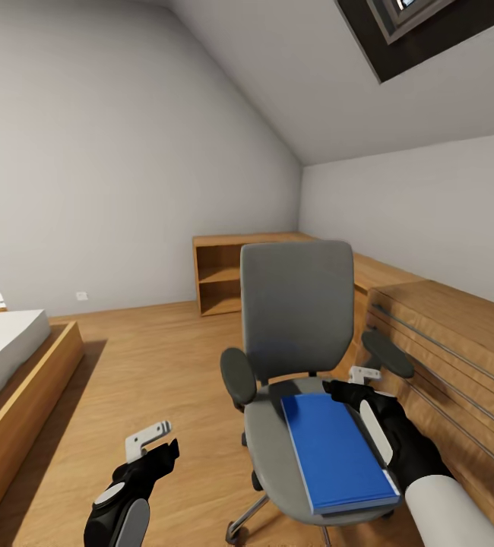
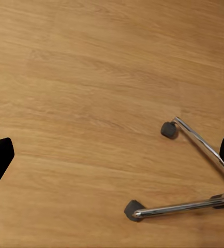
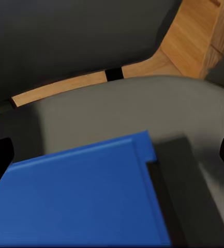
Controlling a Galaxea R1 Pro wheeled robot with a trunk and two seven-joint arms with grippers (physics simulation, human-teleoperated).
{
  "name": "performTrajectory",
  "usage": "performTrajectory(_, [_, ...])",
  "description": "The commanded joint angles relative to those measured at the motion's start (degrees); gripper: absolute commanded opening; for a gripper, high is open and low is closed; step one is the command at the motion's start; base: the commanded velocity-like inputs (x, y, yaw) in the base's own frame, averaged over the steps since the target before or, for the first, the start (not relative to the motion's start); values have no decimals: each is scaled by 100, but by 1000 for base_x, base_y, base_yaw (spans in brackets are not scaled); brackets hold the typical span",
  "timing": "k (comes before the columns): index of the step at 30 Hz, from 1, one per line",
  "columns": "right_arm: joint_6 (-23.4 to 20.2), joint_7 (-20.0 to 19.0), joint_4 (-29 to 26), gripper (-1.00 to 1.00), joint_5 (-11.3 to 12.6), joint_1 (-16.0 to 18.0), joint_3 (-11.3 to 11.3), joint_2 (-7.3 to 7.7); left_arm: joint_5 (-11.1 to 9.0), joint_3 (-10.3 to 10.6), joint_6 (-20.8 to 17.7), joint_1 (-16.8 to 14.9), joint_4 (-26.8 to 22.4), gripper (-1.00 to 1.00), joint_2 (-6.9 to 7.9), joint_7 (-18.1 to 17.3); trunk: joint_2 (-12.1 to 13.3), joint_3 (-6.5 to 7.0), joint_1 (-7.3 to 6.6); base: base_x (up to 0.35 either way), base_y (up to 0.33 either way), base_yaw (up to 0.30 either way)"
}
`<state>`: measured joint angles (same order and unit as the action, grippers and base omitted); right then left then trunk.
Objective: In the bedroom, organize the workspace by keeping the computer under the desk, ensuring the monitor is on the desk, placing the keyboard on the desk next to the monitor, placing the mouse on the desk next to the keyboard, moving the folder from the swivel chair onto the desk next to the mouse, stacking the notebook on top of the folder with the pen on top of the notebook, and positioning the swivel chair next to the desk.
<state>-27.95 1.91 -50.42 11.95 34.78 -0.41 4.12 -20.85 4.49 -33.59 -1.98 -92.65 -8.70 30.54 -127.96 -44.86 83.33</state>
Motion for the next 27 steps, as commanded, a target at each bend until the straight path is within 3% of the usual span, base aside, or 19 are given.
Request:
performTrajectory(1, [-26,20,-7,100,50,3,1,1,-60,7,-9,-4,-7,100,0,57,-44,-25,22,0,0,0])
performTrajectory(19, [-26,37,14,100,37,3,22,1,-60,8,-8,-4,-7,100,0,66,-766,-348,417,0,0,0])
performTrajectory(27, [-26,38,15,100,36,3,23,1,-60,8,-8,-4,-7,100,0,66,-847,-384,461,0,0,0])
